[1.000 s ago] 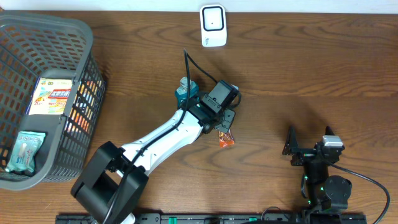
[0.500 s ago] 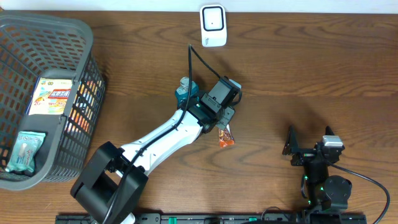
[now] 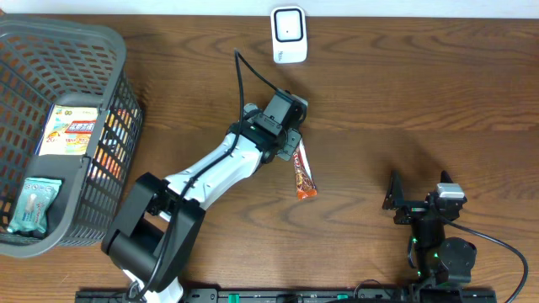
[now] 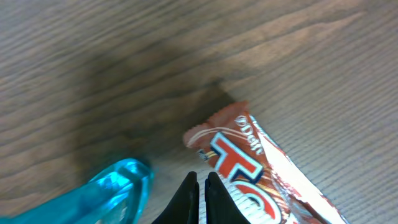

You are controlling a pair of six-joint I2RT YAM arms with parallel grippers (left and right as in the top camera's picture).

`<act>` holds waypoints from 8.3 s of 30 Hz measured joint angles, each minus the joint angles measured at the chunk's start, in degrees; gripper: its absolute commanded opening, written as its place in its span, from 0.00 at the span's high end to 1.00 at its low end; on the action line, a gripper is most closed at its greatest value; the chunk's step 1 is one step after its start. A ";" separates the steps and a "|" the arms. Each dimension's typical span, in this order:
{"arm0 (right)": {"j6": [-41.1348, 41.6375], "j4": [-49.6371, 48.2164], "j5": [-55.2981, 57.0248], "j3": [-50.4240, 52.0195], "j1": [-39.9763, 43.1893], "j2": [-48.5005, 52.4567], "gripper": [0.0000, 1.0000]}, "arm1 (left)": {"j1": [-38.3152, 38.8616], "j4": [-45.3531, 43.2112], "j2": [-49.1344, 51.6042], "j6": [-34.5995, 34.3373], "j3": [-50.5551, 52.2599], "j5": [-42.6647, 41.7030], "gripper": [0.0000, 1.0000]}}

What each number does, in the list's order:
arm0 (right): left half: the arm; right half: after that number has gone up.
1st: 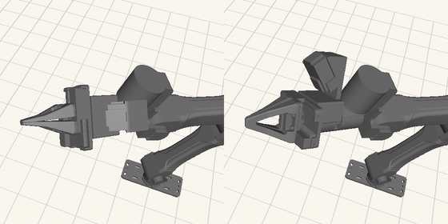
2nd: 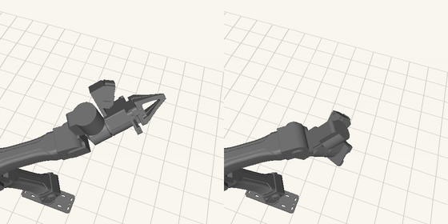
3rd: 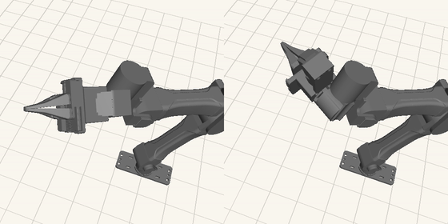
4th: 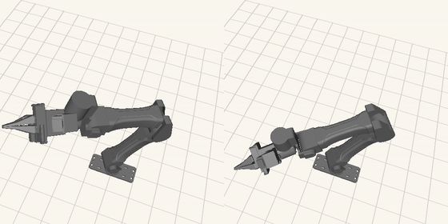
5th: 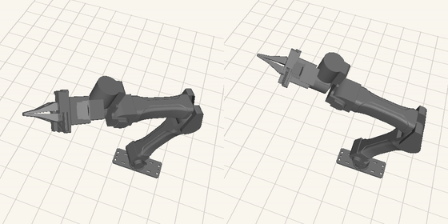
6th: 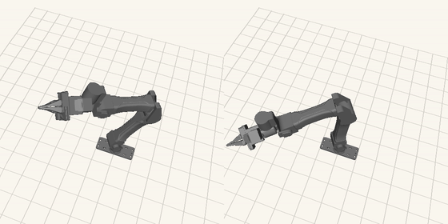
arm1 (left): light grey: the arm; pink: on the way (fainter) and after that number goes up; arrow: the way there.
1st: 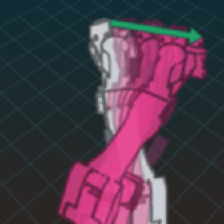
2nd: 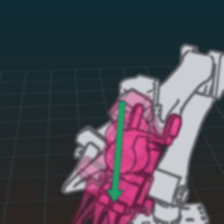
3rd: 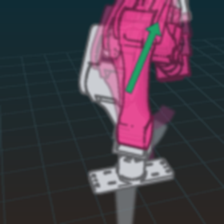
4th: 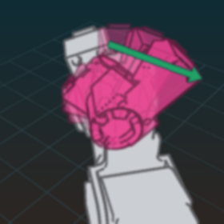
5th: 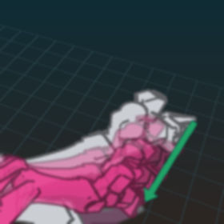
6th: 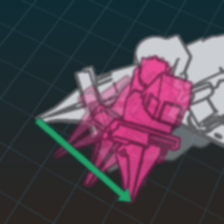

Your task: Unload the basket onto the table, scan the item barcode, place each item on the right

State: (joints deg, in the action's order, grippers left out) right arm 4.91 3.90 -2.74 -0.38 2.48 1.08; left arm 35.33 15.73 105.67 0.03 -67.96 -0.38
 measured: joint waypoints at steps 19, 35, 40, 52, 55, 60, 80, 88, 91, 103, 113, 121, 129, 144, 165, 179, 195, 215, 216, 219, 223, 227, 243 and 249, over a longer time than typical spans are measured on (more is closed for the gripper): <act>0.00 0.00 -0.02 0.00 0.00 0.00 0.01 | 0.55 -0.07 4.33 -0.02 0.00 -7.17 0.93; 0.00 -0.02 -0.02 0.00 0.00 0.02 0.01 | 3.67 1.20 8.20 0.00 -1.11 -11.34 0.92; 0.00 -0.02 0.00 0.00 0.00 0.02 0.01 | 3.78 5.27 4.46 0.00 -0.74 -11.21 0.93; 0.00 0.00 -0.02 0.00 0.00 0.02 0.01 | 6.40 6.45 -22.21 0.00 -0.72 -10.91 0.92; 0.00 0.00 -0.02 0.00 0.00 0.02 0.01 | 6.40 6.32 -26.93 0.00 -0.72 -10.86 0.92; 0.00 0.00 -0.02 0.00 0.00 0.02 0.01 | 6.40 5.29 -34.58 -0.02 -0.72 -10.86 0.85; 0.00 0.00 -0.02 0.00 0.00 0.02 0.01 | 6.36 5.07 -51.76 0.22 -0.74 13.00 0.02; 0.00 0.00 -0.02 0.00 0.00 0.02 0.01 | 5.75 5.03 -52.11 3.91 -4.85 31.21 0.02; 0.00 0.00 -0.02 0.00 0.00 0.02 0.01 | 3.43 4.87 -52.11 4.76 -7.34 39.56 0.02; 0.00 -0.02 0.00 0.00 0.00 0.02 0.01 | -21.66 9.31 -52.09 -3.28 -10.88 59.80 0.02; 0.02 0.00 -0.02 0.00 0.00 0.02 0.01 | -49.05 22.64 -42.88 -21.66 -11.21 43.98 0.02; 0.00 -0.02 0.00 0.00 0.00 0.02 0.01 | -63.01 23.67 -25.88 -29.68 -11.19 17.92 0.02; 0.00 0.00 0.00 0.00 0.00 0.02 0.01 | -63.95 21.33 -10.88 -36.48 -11.19 6.01 0.02; 0.00 0.00 -0.02 0.00 0.00 0.02 0.01 | -64.02 12.70 7.65 -47.67 -11.21 -6.56 0.02; 0.00 0.00 0.00 0.00 0.00 0.02 0.01 | -64.04 12.83 0.20 -42.64 -10.80 -9.68 0.93; 0.00 0.00 -0.02 0.00 0.00 0.02 0.01 | -64.06 12.39 -35.01 -40.24 -10.86 -7.93 0.93; 0.00 0.00 0.00 0.00 0.00 0.02 0.01 | -62.34 1.27 -48.17 -40.22 -10.84 -21.62 0.93; 0.02 0.00 0.00 0.00 0.00 0.02 0.01 | -30.42 1.31 -47.89 -33.42 -10.84 -29.33 0.93; 0.00 0.00 -0.02 0.00 0.00 0.02 0.01 | -28.35 1.40 -47.28 -32.52 -10.84 -29.33 0.93; 0.00 0.00 -0.02 0.00 0.00 0.02 0.01 | -22.45 1.44 -44.74 -29.90 -10.84 -29.31 0.93; 0.00 0.00 -0.02 0.00 0.00 0.02 0.01 | -16.15 1.68 -40.48 -26.99 -10.84 -29.33 0.93; 0.00 0.00 0.00 0.00 0.00 0.02 0.01 | -10.27 1.66 -35.56 -23.08 -10.84 -29.33 0.93; 0.02 0.00 -0.02 0.00 0.00 0.02 0.01 | 2.60 1.57 -13.86 -8.70 -10.84 -28.65 0.93; 0.00 0.00 -0.02 0.00 0.00 0.02 0.01 | 5.20 0.74 -5.42 -8.28 -10.84 -25.00 0.93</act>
State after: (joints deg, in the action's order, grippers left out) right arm 4.91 3.90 -2.76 -0.38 2.48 1.10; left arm 40.53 16.47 100.25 -8.25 -78.81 -25.39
